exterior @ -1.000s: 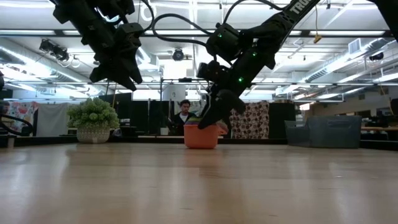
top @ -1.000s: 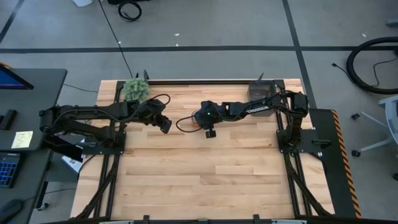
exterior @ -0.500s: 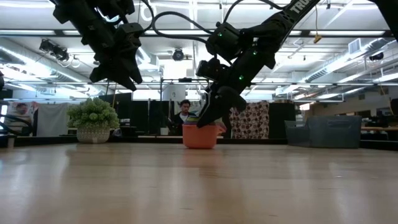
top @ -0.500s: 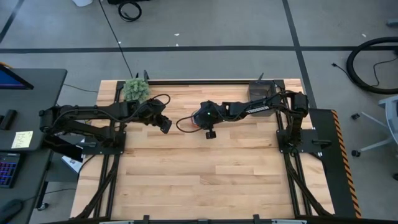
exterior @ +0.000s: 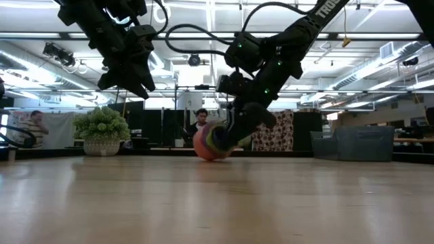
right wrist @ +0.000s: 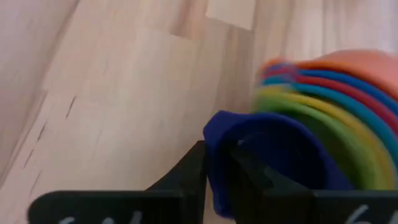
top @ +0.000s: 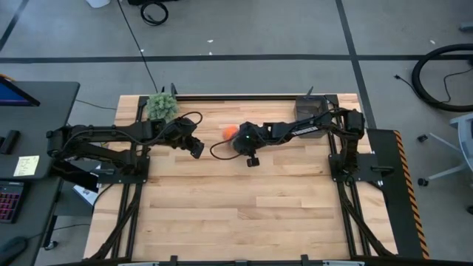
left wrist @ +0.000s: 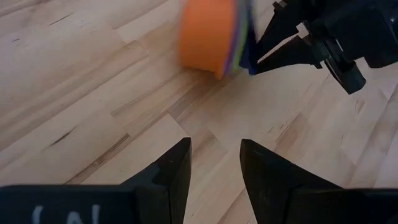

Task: Nest measuring cups in basket
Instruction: Put the stack of measuring cups into the black bin

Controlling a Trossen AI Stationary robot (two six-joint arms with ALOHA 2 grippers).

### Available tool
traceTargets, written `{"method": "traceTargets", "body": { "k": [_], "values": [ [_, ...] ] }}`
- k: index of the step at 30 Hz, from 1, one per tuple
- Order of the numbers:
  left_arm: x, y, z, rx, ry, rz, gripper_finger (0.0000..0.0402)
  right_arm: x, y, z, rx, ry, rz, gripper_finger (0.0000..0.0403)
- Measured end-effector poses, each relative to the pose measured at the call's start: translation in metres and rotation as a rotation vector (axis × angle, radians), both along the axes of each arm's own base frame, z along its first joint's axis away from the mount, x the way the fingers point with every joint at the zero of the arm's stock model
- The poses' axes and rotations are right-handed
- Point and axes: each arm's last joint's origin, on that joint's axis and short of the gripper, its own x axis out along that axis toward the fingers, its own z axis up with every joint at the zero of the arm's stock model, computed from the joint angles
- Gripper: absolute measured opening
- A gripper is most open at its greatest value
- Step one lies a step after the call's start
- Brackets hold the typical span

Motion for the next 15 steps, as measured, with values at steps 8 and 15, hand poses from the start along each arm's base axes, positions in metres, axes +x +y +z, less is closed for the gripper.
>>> {"method": "traceTargets", "body": {
  "k": [8, 15],
  "values": [
    [0.0000, -0.0001, 0.0000, 0.000, 0.000, 0.000, 0.0141, 0.0016, -0.0027, 0.0032, -0.006, -0.028, -0.005, 0.0022],
    [0.0000, -0.0001, 0.0001, 0.000, 0.000, 0.000, 0.0141, 0.0014, -0.0053, 0.0043, -0.007, -0.032, -0.012, 0.0023]
  ]
}}
